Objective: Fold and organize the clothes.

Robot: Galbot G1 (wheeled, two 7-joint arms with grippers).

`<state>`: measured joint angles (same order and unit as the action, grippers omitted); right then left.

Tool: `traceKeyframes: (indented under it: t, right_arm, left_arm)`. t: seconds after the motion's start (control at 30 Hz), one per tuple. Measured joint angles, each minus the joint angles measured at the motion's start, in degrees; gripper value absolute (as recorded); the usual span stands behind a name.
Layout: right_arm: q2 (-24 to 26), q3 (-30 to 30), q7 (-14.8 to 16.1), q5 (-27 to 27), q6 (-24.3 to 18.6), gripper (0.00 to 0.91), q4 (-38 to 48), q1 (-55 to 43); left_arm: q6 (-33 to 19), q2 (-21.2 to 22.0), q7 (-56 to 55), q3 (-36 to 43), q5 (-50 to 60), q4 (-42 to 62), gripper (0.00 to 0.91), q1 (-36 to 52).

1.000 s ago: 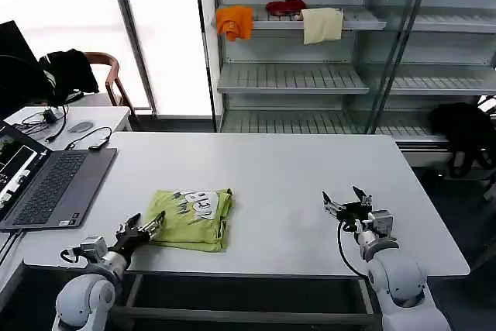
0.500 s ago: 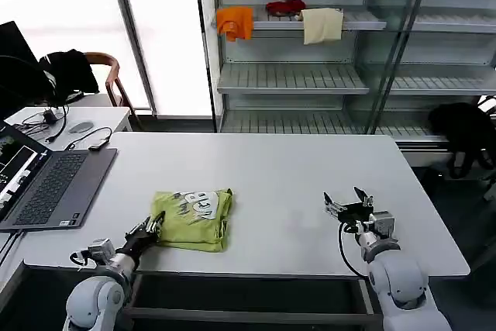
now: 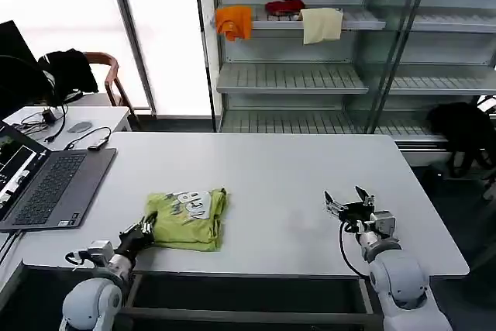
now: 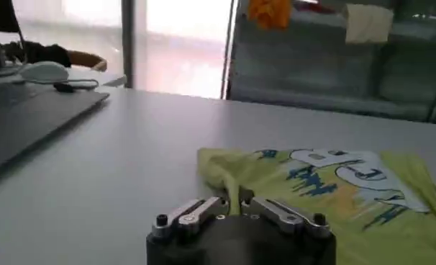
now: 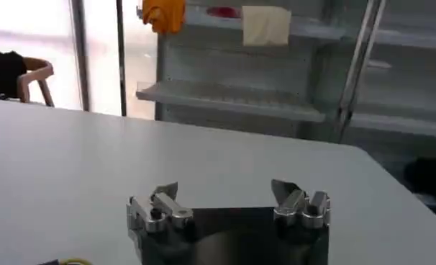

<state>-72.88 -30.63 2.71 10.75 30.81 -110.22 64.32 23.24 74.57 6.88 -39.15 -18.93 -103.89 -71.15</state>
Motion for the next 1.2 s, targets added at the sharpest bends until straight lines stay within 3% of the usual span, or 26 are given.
traceKeyframes:
  t: [0.4, 0.73, 0.93, 1.2]
  right_arm:
    - [-0.1, 0.1, 0.3, 0.5, -1.0, 0.907, 1.2, -0.1]
    - [0.1, -0.8, 0.5, 1.4, -2.2, 0.907, 2.4, 0.4]
    - [0.2, -1.4, 0.5, 1.6, -3.4, 0.907, 3.6, 1.2]
    - [0.9, -2.4, 0.4, 2.1, -4.6, 0.907, 4.5, 2.3]
  left_arm:
    - [-2.9, -13.9, 5.0, -8.8, 8.7, 0.2, 0.010, 2.3]
    - [-2.5, -25.0, 7.6, -11.0, 13.7, -1.4, 0.010, 2.9]
    - [-1.7, -25.5, 7.7, -6.8, 18.7, -5.9, 0.020, 2.1]
    - [-1.8, -16.7, 5.7, 4.6, 27.6, -7.8, 0.020, 1.1]
